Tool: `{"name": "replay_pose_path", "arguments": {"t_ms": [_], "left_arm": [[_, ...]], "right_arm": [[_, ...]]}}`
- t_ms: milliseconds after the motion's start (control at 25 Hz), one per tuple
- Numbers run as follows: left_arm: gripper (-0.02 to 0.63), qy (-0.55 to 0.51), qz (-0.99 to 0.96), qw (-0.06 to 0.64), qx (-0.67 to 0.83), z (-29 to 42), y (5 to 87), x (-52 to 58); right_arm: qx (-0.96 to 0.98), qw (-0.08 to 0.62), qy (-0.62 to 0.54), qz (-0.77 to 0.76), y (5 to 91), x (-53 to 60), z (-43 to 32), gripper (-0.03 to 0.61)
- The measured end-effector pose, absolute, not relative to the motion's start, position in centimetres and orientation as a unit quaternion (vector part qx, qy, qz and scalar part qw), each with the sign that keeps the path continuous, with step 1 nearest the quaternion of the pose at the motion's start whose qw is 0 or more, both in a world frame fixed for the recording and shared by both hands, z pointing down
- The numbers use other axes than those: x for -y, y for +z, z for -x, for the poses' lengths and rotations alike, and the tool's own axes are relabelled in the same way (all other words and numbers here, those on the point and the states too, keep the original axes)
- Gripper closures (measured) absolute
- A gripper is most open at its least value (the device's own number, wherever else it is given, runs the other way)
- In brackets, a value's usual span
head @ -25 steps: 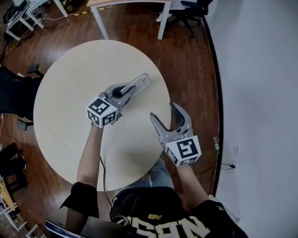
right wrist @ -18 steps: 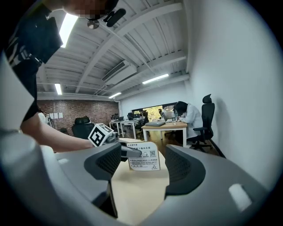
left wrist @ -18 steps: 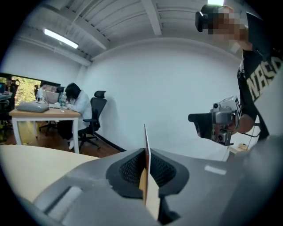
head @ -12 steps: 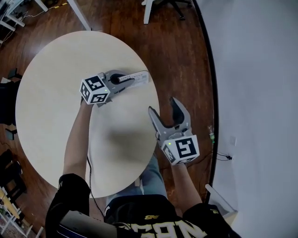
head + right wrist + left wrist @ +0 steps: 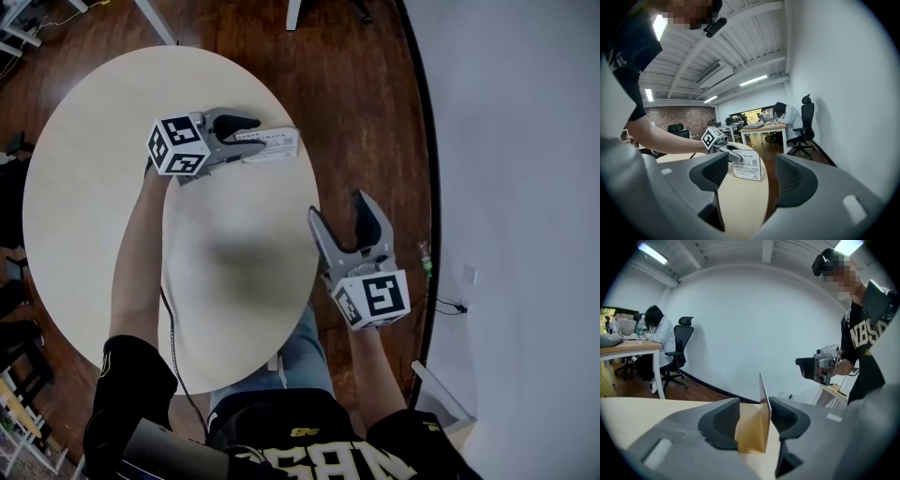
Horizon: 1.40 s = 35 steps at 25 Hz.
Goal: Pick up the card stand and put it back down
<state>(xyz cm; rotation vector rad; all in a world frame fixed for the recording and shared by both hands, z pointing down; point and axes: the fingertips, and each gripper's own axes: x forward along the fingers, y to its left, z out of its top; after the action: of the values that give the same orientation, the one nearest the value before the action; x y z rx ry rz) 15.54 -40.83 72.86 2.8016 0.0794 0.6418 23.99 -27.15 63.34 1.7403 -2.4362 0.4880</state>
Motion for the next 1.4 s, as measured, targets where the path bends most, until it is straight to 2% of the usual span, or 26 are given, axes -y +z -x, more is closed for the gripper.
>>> {"name": "replay_pose_path", "arguments": {"t_ms": [200, 480, 720, 1080, 1200, 1400], "left_arm": [[0.357, 0.205, -0.969, 0.125, 0.055, -12.9, 67.9, 41.9], [0.356, 0.112, -0.964, 0.088, 0.226, -5.9, 55.0, 39.7], [0.356, 0.058, -0.938, 0.049, 0.338, -0.2, 47.4, 32.3], [0.362, 0.004, -0.908, 0.005, 0.418, 5.2, 39.1, 18.2], [0.364, -0.003, -0.882, -0.022, 0.471, 7.5, 37.2, 14.6], [0.368, -0.033, -0.817, -0.03, 0.575, 12.3, 36.7, 9.1]], "right_arm": [[0.808, 0.046, 0.146, -0.569, 59.4, 26.9, -23.4, 0.268], [0.818, 0.024, 0.112, -0.563, 50.3, 25.2, -20.0, 0.268], [0.831, 0.005, 0.081, -0.55, 45.6, 22.0, -16.1, 0.268], [0.856, -0.018, 0.038, -0.516, 40.0, 15.2, -8.5, 0.268], [0.866, -0.027, 0.022, -0.499, 38.4, 12.6, -6.4, 0.268], [0.898, -0.036, 0.018, -0.438, 38.2, 9.1, -2.1, 0.268]]}}
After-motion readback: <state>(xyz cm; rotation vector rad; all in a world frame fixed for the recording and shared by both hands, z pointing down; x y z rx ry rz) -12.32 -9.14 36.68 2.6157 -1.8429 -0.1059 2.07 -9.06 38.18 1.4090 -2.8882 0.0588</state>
